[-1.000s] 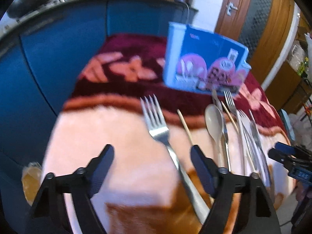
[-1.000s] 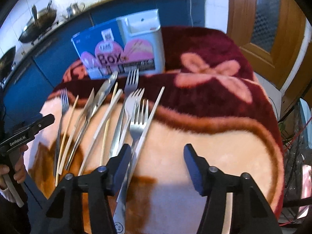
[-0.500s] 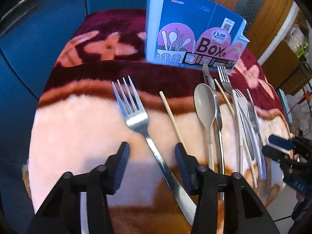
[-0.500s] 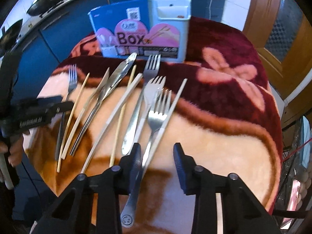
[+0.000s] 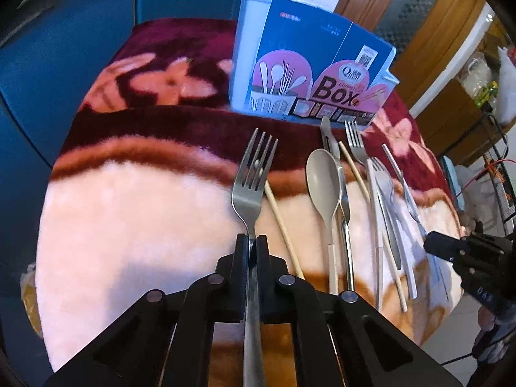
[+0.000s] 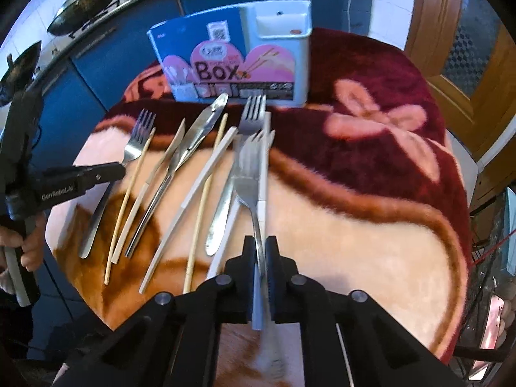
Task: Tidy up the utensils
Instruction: 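Grasp a silver fork with the left tool while the right tool grasps another silver fork, then lift the fork into the Box caddy and open the left tool while the right tool carries its fork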
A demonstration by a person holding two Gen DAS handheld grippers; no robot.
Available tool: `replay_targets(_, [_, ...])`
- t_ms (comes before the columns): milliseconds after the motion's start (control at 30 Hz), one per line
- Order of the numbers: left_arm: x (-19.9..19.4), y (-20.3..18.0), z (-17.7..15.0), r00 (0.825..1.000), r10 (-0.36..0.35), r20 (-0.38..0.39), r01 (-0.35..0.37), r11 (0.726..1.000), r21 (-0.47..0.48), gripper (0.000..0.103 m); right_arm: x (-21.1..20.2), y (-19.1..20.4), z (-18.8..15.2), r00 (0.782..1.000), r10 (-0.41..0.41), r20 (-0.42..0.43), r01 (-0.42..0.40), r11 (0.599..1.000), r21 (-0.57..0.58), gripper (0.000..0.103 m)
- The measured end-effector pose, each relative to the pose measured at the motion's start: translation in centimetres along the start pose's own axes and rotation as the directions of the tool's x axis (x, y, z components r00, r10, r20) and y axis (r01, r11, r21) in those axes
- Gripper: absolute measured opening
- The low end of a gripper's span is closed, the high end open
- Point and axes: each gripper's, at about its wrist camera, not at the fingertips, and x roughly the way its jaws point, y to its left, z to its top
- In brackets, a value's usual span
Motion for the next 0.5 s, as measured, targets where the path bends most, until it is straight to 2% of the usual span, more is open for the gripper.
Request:
replay_targets(167, [-1.1, 0.7, -0.3, 0.997, -0.019, 0.078, 0.019, 1.0, -0.011, 0.005, -0.1, -1.7, -0.1, 1.0, -0.011, -0.005, 0.011, 0.999, 0.046, 0.008])
replay_targets(300, [-1.8, 1.1, -0.2, 0.991, -0.051, 0.125, 0.055, 0.998, -0.033, 0.004, 0.5, -2.7, 0.0, 0.999, -0.014, -0.051, 0.017, 0.998, 0.062, 0.009])
replay_targets(433, [-2.9, 1.1, -0.3, 0.978, -0.064, 0.196, 0.072, 0.997, -0.032, 0.003, 0.2, -2.9, 0.4, 0.999, -0.013, -0.039, 0.016, 0.997, 0.074, 0.023])
replay_targets(500, [-3.6, 1.0, -0.2, 0.97, -0.068, 0.234, 0.076, 0.997, -0.026, 0.001, 0.0, -3.0, 1.2, 1.0, -0.009, -0.017, 0.01, 0.997, 0.081, 0.023])
